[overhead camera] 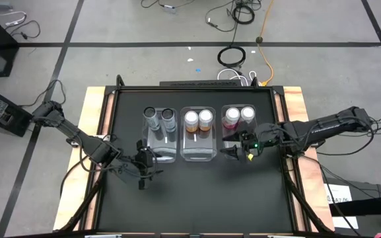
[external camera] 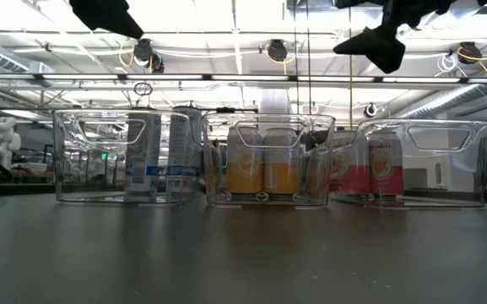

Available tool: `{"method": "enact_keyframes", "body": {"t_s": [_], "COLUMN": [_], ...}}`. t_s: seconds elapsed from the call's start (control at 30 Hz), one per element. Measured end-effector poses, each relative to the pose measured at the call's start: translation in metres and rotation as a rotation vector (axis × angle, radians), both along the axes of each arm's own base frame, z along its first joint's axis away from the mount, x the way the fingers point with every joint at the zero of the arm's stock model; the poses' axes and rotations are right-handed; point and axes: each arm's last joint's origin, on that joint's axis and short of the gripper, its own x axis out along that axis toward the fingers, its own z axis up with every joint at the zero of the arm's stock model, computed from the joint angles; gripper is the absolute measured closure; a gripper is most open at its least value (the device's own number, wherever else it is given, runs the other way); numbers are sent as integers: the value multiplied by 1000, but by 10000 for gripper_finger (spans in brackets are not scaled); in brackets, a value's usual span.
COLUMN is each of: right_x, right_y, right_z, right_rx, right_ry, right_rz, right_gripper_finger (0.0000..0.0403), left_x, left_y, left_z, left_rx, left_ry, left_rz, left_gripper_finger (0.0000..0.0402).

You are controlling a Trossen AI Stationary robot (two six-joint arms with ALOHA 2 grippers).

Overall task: Sort soda cans
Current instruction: Return to Home Position

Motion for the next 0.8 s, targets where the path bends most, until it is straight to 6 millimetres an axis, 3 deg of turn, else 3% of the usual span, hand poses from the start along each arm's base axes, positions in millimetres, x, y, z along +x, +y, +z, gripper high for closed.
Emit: {"method": "enact_keyframes", "body": {"t_s": [0.23, 0.4, 0.57, 0.8], "right_x": [3, 3, 3, 3], "right_y": [1, 1, 1, 0], "right_z": [-3, -3, -3, -3], "right_rx": [-44, 12, 117, 3], "right_ry": [14, 12, 14, 13], "right_rz": [22, 2, -41, 1], "right_gripper_finger": [197, 253, 271, 273], "left_x": [0, 0, 0, 0], "left_y": [0, 0, 0, 0], "left_z": [0, 0, 0, 0], "left_rx": [21, 21, 21, 26], "left_ry": [1, 0, 0, 1], "left_rz": [-9, -6, -6, -10], "left_gripper_finger": [189, 207, 208, 208]}}
